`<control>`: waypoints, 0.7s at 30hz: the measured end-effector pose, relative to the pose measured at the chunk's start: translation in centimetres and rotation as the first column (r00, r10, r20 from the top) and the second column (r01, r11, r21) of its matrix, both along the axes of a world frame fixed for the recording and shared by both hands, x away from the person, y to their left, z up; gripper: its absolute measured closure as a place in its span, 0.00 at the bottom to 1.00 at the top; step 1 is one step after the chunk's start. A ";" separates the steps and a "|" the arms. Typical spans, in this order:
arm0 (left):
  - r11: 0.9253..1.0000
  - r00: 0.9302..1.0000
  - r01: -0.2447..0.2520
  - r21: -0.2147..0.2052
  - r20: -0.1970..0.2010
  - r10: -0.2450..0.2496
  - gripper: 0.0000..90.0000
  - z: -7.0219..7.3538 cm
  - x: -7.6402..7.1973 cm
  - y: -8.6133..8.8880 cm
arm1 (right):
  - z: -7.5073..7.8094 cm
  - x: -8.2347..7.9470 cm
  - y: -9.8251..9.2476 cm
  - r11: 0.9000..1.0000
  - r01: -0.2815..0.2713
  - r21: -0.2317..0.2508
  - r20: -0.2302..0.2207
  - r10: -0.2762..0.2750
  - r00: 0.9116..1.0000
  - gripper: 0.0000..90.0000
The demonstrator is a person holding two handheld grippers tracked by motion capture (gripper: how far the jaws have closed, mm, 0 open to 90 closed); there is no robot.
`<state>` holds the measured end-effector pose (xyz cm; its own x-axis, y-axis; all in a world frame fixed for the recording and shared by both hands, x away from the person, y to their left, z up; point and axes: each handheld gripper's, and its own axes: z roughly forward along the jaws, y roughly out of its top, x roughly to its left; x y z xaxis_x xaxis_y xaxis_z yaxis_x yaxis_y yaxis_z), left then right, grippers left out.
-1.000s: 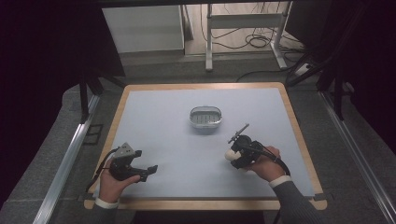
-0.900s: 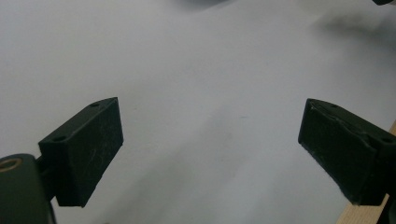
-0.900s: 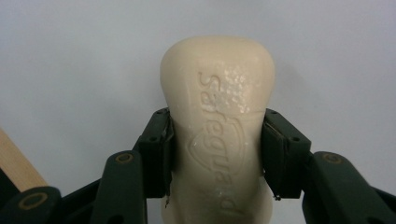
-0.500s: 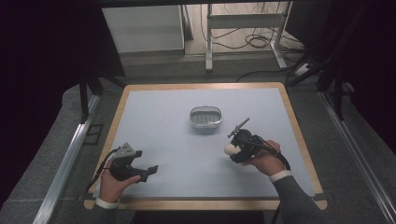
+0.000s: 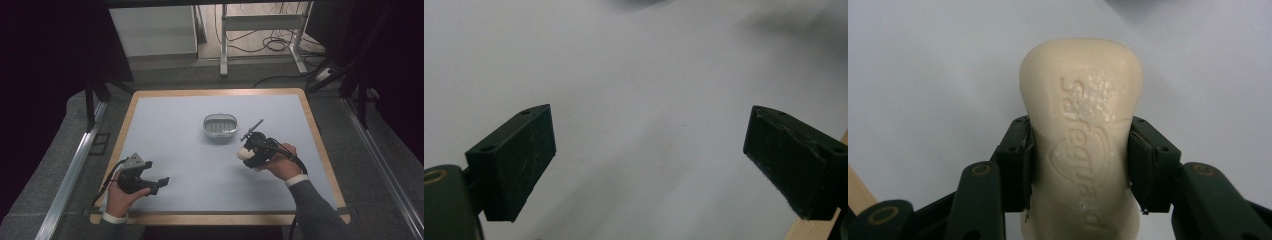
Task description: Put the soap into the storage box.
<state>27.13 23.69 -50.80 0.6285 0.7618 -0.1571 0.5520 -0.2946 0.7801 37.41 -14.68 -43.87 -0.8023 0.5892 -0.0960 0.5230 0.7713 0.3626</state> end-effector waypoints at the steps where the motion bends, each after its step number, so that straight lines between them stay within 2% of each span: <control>1: 1.000 1.000 0.001 0.001 0.000 -0.001 0.08 0.0 0.0 0.0 | 0.1 0.1 0.1 1.000 0.003 0.000 -0.001 -0.003 1.000 0.55; 9: 1.000 1.000 -0.001 -0.004 0.002 0.001 0.08 0.1 -0.1 0.1 | 0.6 1.2 0.7 1.000 -0.014 0.005 0.010 0.014 1.000 0.55; 21: 1.000 1.000 -0.002 -0.002 0.001 0.002 0.08 0.0 0.0 0.1 | 0.9 2.5 0.8 1.000 -0.005 0.000 0.017 0.005 1.000 0.55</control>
